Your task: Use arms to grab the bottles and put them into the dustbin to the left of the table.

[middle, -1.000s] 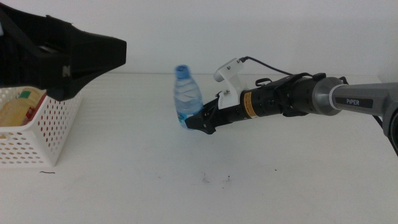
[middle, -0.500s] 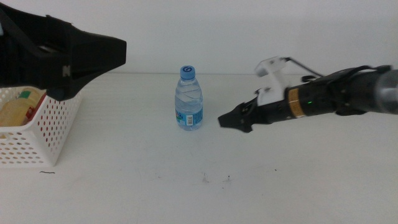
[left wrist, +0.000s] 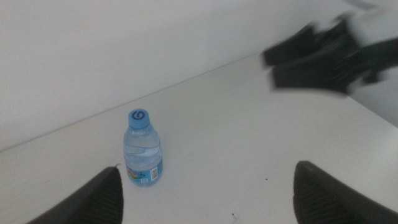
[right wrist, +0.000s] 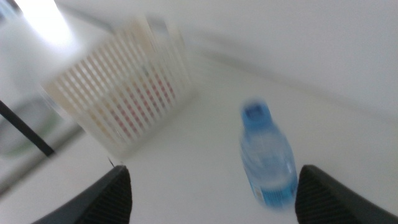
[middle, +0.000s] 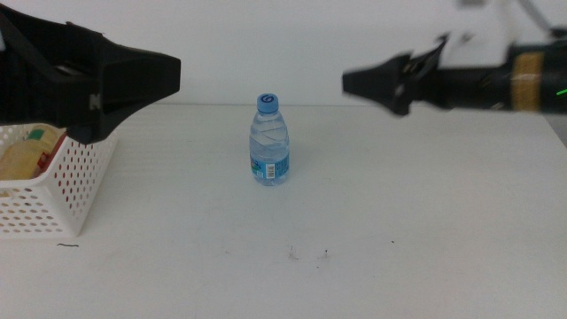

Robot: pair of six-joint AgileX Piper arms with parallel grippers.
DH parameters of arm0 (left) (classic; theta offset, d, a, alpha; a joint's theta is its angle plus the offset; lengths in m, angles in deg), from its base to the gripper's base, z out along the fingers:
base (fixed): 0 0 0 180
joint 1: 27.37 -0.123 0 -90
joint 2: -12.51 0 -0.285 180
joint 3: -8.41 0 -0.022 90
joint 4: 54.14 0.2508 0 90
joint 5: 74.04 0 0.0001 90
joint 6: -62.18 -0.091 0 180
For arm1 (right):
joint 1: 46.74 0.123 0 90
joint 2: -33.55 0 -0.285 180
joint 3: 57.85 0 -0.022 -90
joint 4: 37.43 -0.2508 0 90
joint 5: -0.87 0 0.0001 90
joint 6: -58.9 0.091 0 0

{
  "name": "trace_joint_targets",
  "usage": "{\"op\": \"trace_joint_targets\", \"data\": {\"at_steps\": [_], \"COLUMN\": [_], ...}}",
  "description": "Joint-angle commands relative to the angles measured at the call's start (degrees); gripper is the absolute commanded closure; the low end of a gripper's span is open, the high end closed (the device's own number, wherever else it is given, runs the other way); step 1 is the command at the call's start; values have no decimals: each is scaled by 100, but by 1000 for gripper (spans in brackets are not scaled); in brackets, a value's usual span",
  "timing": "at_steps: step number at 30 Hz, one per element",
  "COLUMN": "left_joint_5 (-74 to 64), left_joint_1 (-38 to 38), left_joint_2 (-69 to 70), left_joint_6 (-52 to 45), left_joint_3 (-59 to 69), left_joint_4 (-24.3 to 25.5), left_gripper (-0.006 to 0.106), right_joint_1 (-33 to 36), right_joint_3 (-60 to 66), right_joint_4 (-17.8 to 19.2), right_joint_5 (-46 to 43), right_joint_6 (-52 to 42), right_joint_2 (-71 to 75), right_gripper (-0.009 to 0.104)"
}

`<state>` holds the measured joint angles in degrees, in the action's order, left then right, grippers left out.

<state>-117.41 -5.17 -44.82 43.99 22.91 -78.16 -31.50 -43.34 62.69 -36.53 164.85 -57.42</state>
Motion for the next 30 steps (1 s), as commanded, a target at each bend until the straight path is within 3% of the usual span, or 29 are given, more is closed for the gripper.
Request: {"op": "trace_joint_targets", "data": {"at_steps": [1, 6, 9, 12, 14, 15, 17, 19, 21, 24, 26, 30], "left_joint_5": [76, 76, 76, 76, 76, 76, 76, 76, 76, 76, 76, 76], "left_joint_1": [8, 8, 8, 8, 8, 8, 8, 8, 8, 8, 8, 8], "left_joint_2": [16, 16, 16, 16, 16, 16, 16, 16, 16, 16, 16, 16], "left_joint_6": [15, 4, 4, 4, 3, 3, 3, 3, 3, 3, 3, 3], "left_joint_3": [-30, -30, -30, -30, -30, -30, -30, -30, -30, -30, -30, -30], "left_joint_4": [9, 9, 9, 9, 24, 24, 24, 24, 24, 24, 24, 24], "left_gripper": [7, 7, 7, 7, 7, 7, 7, 7, 7, 7, 7, 7], "right_joint_1": [-32, -45, -33, 85, 265, 358, 669, 1067, 1587, 2086, 2154, 2133], "right_joint_3": [41, 67, 319, 661, 982, 1062, 1261, 1310, 1175, 636, 256, -554], "right_joint_4": [-17, -17, -1040, -1742, -2634, -2898, -3886, -5173, -6708, -8580, -9210, -9254], "right_joint_5": [15, 44, 73, 553, 1053, 1285, 1853, 2666, 3774, 5590, 6430, 7849], "right_joint_6": [225, 121, -831, -1694, -2524, -3042, -4108, -5249, -6874, -9714, -10723, -10852], "right_joint_2": [578, 1291, 1620, 1915, 2088, 2156, 2322, 2419, 2523, 2526, 2526, 2582], "right_gripper": [30, 38, 38, 38, 38, 38, 38, 38, 38, 38, 38, 38]}}
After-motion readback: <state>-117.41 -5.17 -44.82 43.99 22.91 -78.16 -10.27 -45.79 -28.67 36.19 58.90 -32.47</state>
